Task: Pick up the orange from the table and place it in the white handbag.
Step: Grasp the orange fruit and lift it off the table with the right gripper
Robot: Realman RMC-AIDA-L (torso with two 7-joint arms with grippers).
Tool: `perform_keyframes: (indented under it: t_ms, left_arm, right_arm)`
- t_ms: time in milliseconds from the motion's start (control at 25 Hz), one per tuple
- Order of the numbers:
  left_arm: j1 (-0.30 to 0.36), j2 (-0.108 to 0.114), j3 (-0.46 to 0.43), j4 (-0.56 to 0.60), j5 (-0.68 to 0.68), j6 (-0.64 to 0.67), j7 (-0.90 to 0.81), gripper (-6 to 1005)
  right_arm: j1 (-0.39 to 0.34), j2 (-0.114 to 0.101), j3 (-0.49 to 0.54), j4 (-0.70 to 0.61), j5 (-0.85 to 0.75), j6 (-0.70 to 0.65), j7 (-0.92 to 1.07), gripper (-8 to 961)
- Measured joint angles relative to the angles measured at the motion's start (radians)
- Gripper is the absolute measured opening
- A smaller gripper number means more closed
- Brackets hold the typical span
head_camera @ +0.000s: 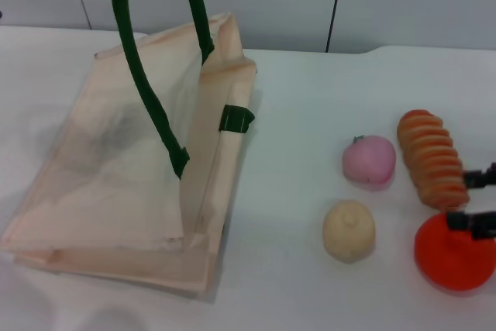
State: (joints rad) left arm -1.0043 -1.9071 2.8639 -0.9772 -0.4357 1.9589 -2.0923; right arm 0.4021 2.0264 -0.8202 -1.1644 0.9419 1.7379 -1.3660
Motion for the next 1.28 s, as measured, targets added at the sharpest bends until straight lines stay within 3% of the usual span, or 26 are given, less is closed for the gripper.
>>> perform_keyframes:
  t_ms: [200, 1040, 1280]
  left_arm:
    - [0.000, 0.001, 0.000, 0.000, -0.001, 0.000, -0.003, 120]
    - [0.001, 0.002, 0.000, 0.000, -0.023, 0.000, -0.014, 119]
    - [0.001, 0.002, 0.000, 0.000, -0.023, 0.000, -0.014, 119]
  right_arm:
    - [0.001, 0.000, -0.059, 0.006, -0.025, -0.020, 0.019, 886]
    - [0.040, 0.001, -0.119, 0.069, -0.198, -0.087, 0.084, 880]
    - [0.046, 0.002, -0.127, 0.070, -0.228, -0.088, 0.086, 801]
